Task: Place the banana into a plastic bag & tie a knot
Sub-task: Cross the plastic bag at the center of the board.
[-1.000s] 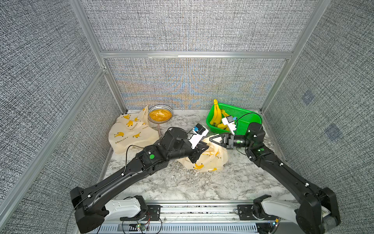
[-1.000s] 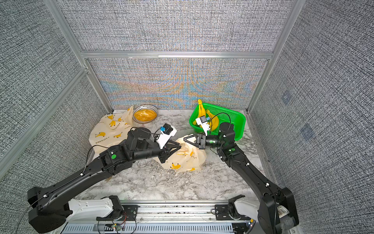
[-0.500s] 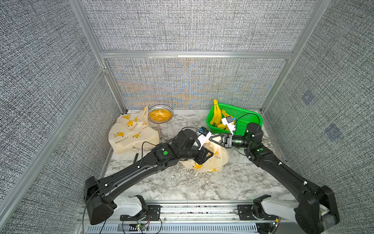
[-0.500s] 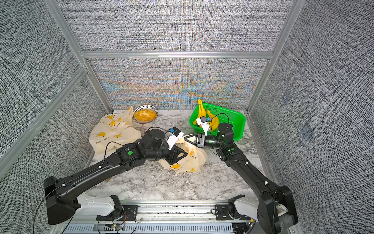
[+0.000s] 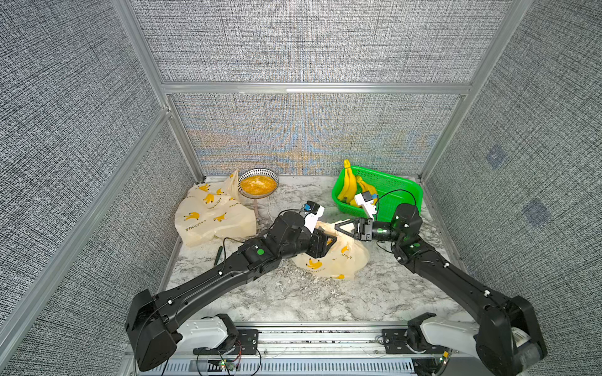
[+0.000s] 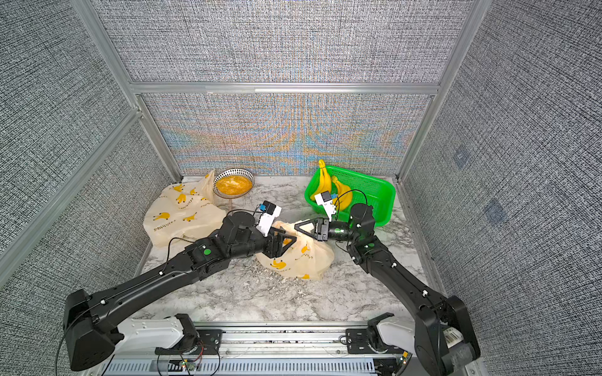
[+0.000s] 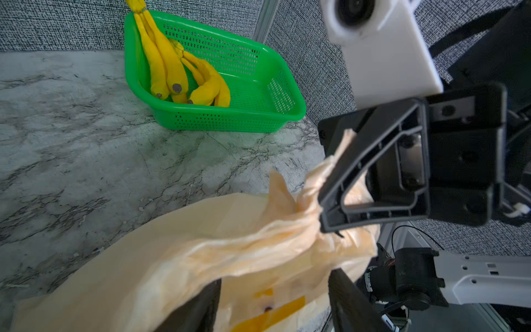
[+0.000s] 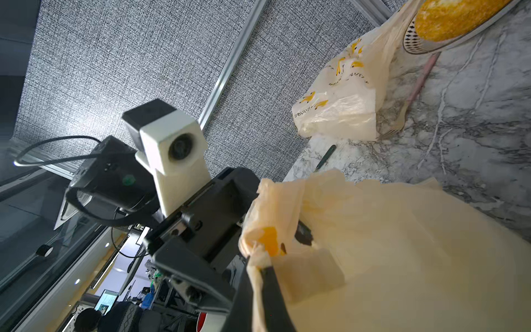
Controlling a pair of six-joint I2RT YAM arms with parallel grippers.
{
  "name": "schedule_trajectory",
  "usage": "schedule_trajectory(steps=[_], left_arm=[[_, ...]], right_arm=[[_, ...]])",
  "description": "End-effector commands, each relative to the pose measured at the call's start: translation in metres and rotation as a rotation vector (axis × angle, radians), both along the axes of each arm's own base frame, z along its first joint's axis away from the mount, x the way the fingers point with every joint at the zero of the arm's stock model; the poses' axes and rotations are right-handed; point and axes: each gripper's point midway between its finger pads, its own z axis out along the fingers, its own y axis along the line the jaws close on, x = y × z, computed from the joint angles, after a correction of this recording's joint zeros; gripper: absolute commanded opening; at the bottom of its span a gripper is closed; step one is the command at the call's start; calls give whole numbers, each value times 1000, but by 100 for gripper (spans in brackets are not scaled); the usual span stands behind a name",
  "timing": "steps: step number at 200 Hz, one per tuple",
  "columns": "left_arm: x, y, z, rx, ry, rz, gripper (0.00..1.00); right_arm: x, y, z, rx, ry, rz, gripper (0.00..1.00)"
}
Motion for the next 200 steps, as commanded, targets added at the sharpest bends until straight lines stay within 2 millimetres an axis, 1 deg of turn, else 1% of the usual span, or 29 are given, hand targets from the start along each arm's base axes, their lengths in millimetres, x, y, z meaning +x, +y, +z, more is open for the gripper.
schedule_trajectory(steps=[1, 13, 36, 54, 71, 87, 99, 113, 125, 140, 157, 183, 190, 200], left_arm=[[0, -7, 23, -114, -37, -24, 60], [-1, -4, 23, -112, -45, -27, 54], [0, 7, 19, -77, -67, 8, 54], [4, 12, 13, -44, -85, 33, 50], [6, 10, 7, -34, -98, 29, 42], [9, 6, 1, -17, -110, 17, 30], [8, 3, -3, 13, -131, -12, 27], [10, 4, -8, 28, -154, -15, 27], [9, 6, -10, 28, -181, -17, 34], [10, 9, -8, 15, -216, -3, 45], [11, 13, -7, 16, -258, 0, 51], [11, 14, -4, 31, -305, -9, 52], [11, 13, -1, 24, -316, -14, 51], [10, 10, 3, 6, -325, -27, 46]], right_arm=[[-1, 1, 9, 31, -9, -4, 0], [0, 1, 10, 32, -7, -5, 0], [0, 1, 12, 37, -6, -7, 0], [-1, 1, 15, 49, -2, -4, 0], [-2, 2, 16, 55, -2, -1, 0], [-2, 2, 18, 59, 0, -4, 0], [-2, 3, 18, 63, 4, -2, 0], [-2, 4, 19, 68, 6, 0, 0], [-2, 6, 19, 68, 7, 5, 0], [-2, 7, 17, 66, 12, 9, 0], [-2, 8, 15, 64, 17, 13, 0], [-4, 10, 14, 66, 18, 22, 0], [-4, 12, 15, 67, 15, 26, 0], [-4, 13, 15, 67, 16, 27, 0]])
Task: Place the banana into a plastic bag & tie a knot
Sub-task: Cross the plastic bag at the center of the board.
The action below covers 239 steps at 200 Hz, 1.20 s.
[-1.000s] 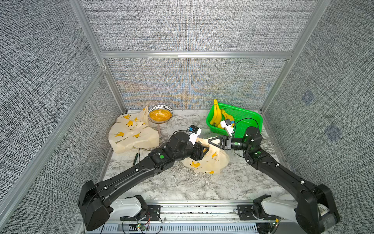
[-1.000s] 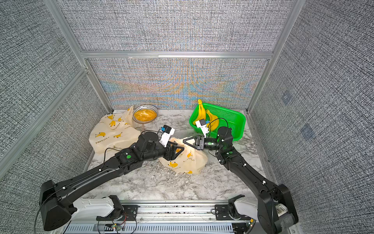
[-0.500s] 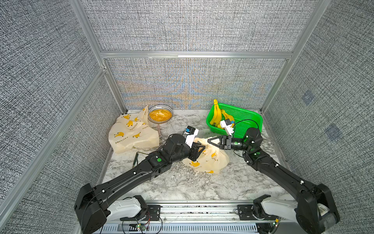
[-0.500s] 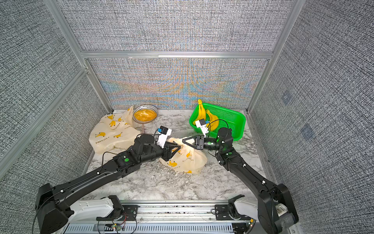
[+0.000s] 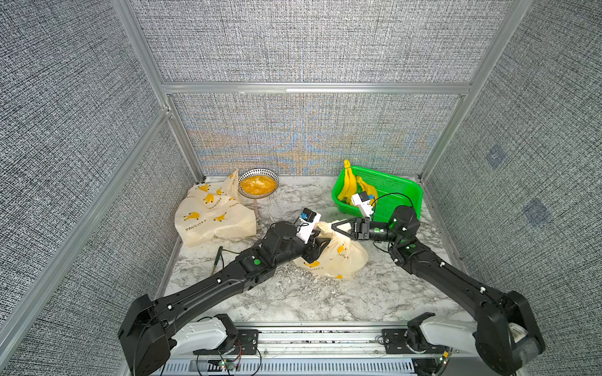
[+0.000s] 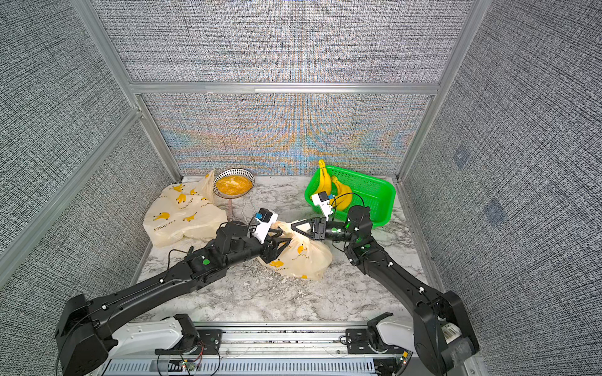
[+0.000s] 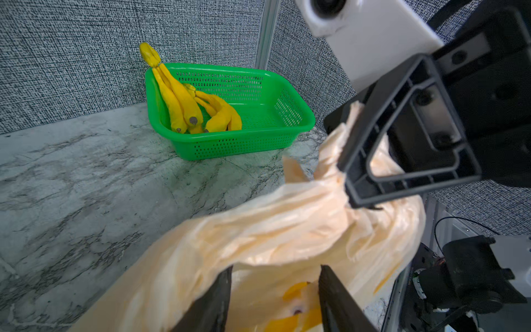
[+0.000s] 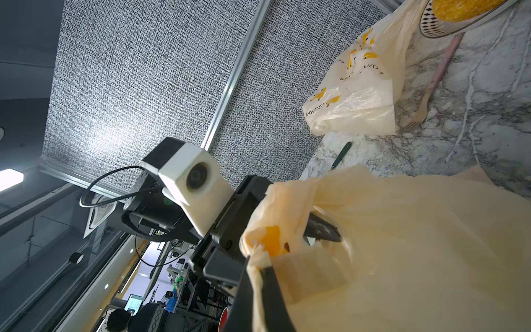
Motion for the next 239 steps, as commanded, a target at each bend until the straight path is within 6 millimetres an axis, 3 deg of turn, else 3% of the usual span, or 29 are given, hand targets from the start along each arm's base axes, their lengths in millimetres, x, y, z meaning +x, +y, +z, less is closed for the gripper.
schedule_trajectory(steps=[1, 31, 67, 103, 137, 198, 239], left_arm=[[2, -4, 16, -30, -79, -22, 46], [-7, -14, 23, -44, -90, -106, 31], [-11, -16, 20, -33, -87, -139, 28], [-11, -12, 17, -11, -72, -130, 0], [-11, -3, 14, 9, -23, -94, 0], [-37, 0, 23, 2, 133, -217, 0], [-25, -5, 15, -111, 314, -183, 0]], right_arm=[[-2, 2, 8, 21, -42, 14, 0], [-3, 4, 6, 20, -42, 21, 0], [-3, 4, 5, 19, -41, 25, 0], [-2, 5, 1, 8, -39, 21, 0], [4, 4, -7, -40, -47, -10, 0], [12, 4, -33, -183, -108, -61, 0], [1, 22, -40, -213, -143, -40, 0]])
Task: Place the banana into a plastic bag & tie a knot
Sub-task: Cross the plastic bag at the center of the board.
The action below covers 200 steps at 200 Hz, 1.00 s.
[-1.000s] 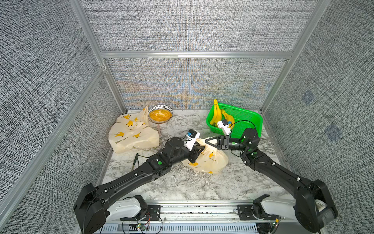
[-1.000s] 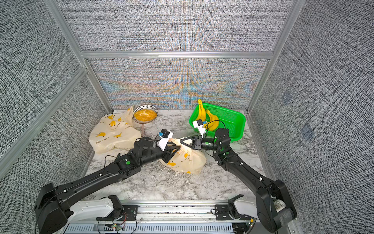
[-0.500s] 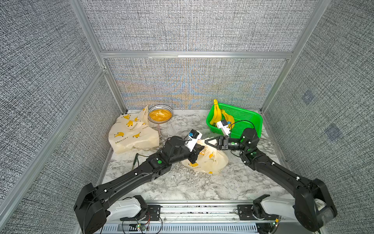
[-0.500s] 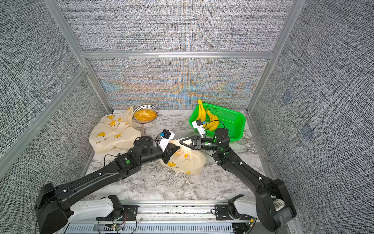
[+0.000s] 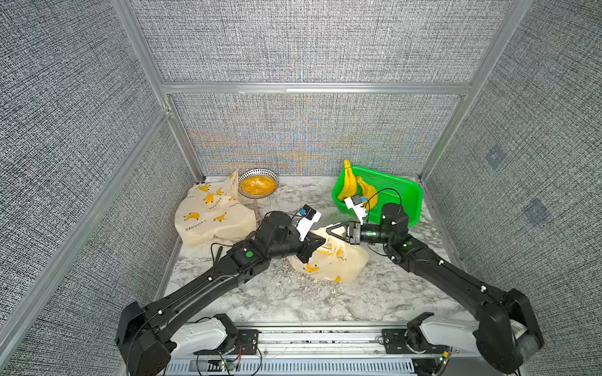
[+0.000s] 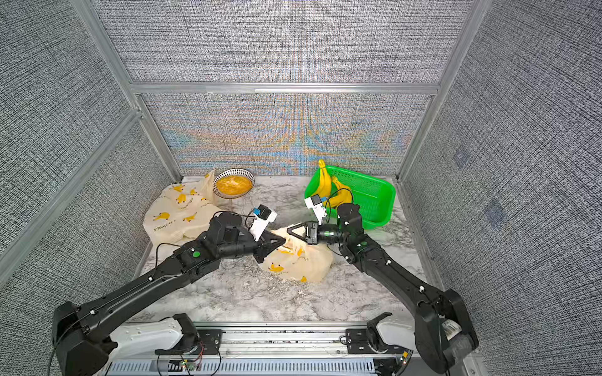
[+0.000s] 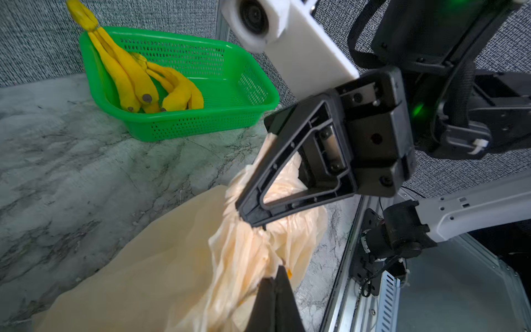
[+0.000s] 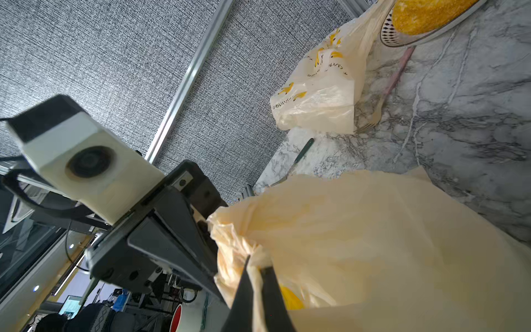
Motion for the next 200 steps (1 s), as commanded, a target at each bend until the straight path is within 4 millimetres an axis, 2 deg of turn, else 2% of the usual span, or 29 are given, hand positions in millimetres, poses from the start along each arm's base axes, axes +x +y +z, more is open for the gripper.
schedule_trajectory(steps=[1, 42, 45, 56, 82, 119, 169, 185, 188, 200], left_arm=[[-1, -9, 4, -90, 128, -8, 0], [9, -1, -10, -77, 173, 75, 0], [10, -1, -11, -80, 173, 75, 0], [9, -3, -11, -102, 175, 67, 0], [9, -11, -9, -120, 189, 31, 0], [9, -12, -8, -123, 189, 26, 0], [9, -10, -10, -113, 190, 31, 0], [9, -10, -9, -113, 189, 32, 0], [9, -10, -10, -112, 189, 33, 0], [9, -10, -10, -112, 188, 32, 0]], right_arm=[[-3, 6, -7, -38, -33, -1, 0], [-6, 3, 2, -38, -82, -16, 0], [-5, 4, 14, -25, -109, -17, 0], [-6, 3, 17, -28, -122, -15, 0], [-8, 1, 18, -43, -139, -11, 15], [-10, -5, 22, -45, -153, -18, 24], [-7, -26, 27, -44, -156, -79, 29], [-8, -33, 34, -31, -173, -93, 33], [-9, -34, 24, -41, -151, -94, 33], [-11, -38, 23, -40, -149, -100, 33]])
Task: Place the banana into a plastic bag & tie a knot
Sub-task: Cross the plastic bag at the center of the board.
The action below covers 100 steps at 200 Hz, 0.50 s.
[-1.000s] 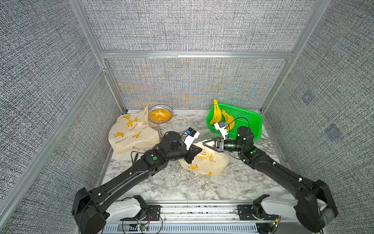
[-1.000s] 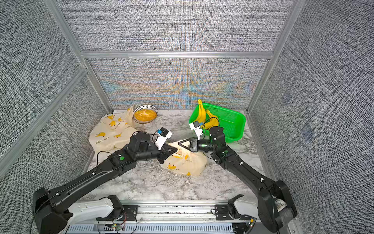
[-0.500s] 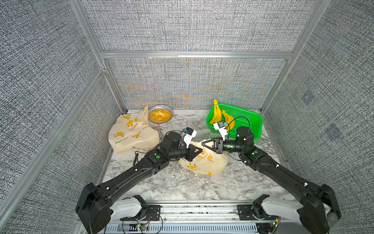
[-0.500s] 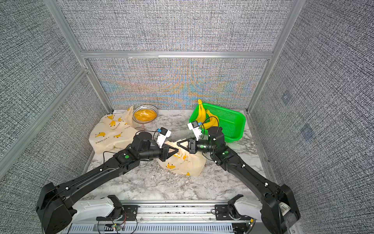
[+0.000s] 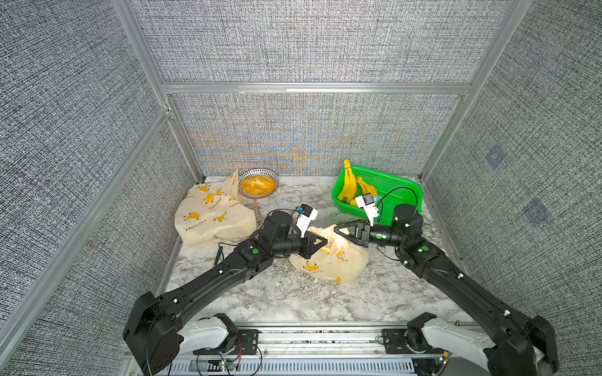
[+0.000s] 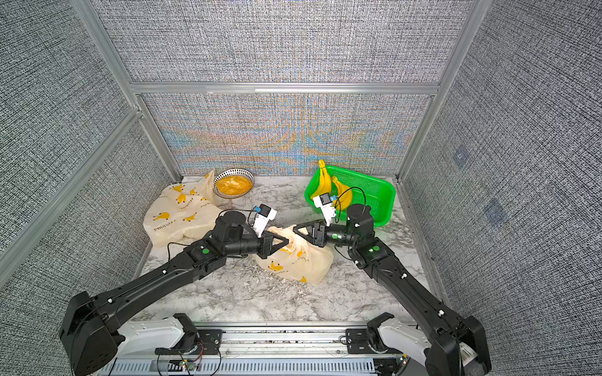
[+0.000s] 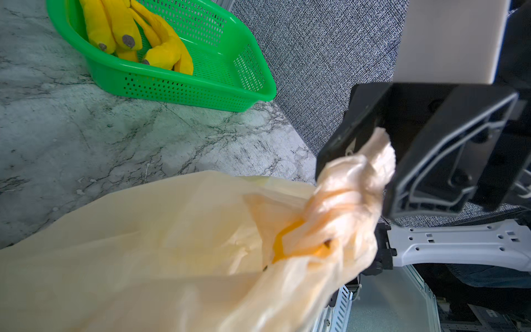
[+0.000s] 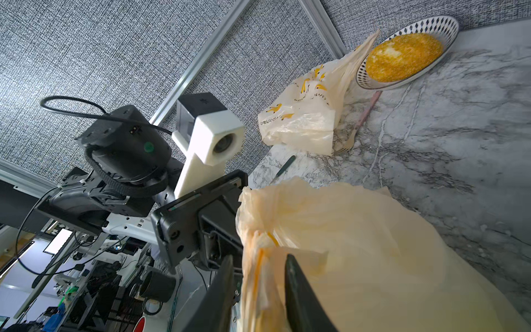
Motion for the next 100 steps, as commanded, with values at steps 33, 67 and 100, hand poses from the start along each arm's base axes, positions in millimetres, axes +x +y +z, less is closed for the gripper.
schedule_trajectory(steps=[33, 67, 100], left_arm=[[2, -2, 7, -17, -19, -3, 0], [2, -2, 7, -18, -19, -7, 0], [2, -3, 7, -18, -20, -6, 0]], right_arm=[[-7, -16, -3, 7, 12, -11, 33], [-6, -24, -1, 22, 11, -25, 33], [-6, -22, 3, 46, 14, -2, 25]])
